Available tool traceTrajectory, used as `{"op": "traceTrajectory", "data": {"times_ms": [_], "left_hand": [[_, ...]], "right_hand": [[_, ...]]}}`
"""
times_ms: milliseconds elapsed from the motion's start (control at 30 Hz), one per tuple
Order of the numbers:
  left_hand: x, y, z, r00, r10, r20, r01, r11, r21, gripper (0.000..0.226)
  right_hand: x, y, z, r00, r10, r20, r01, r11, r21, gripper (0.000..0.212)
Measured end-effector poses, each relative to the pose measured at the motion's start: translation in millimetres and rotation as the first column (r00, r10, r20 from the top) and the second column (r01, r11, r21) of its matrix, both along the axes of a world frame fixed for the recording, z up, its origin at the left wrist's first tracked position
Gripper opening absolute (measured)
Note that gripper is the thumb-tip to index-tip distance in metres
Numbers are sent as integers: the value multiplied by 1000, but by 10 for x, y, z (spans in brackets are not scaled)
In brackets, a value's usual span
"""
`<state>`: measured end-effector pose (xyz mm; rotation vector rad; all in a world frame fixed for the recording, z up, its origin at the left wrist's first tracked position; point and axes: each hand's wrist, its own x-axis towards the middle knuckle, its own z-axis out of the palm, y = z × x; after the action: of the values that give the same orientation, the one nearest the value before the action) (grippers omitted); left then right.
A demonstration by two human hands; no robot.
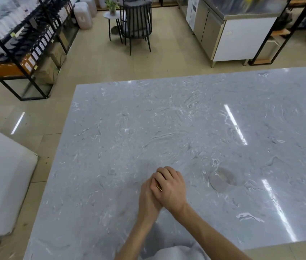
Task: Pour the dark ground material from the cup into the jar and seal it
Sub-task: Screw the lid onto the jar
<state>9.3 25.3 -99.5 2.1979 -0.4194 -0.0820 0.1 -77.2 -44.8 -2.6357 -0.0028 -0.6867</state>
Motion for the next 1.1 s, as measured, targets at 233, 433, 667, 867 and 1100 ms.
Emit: {"op": "traceTrajectory", "data": {"times_ms": [233,433,667,867,1100], "left_hand": [[418,278,308,882,-442,-166,450,893,18,48],[-218,-154,256,984,152,-92,-158,985,-69,28],[-78,-44,344,999,26,-27,-24,999,43,40],[-289,-136,397,980,161,-114,-156,986,53,71],[-248,114,551,997,4,-71,-10,996,-84,97]], "right_hand": [[-179,-328,14,890,448,-79,-455,879,-143,16],[-36,-326,-74,961,260,97,-254,965,-69,9],[-191,2,188,950,-178,-255,194,980,38,44],[-308,41,430,880,-252,-403,312,946,90,75],[-239,-314,494,801,226,-555,-29,940,341,93]]}}
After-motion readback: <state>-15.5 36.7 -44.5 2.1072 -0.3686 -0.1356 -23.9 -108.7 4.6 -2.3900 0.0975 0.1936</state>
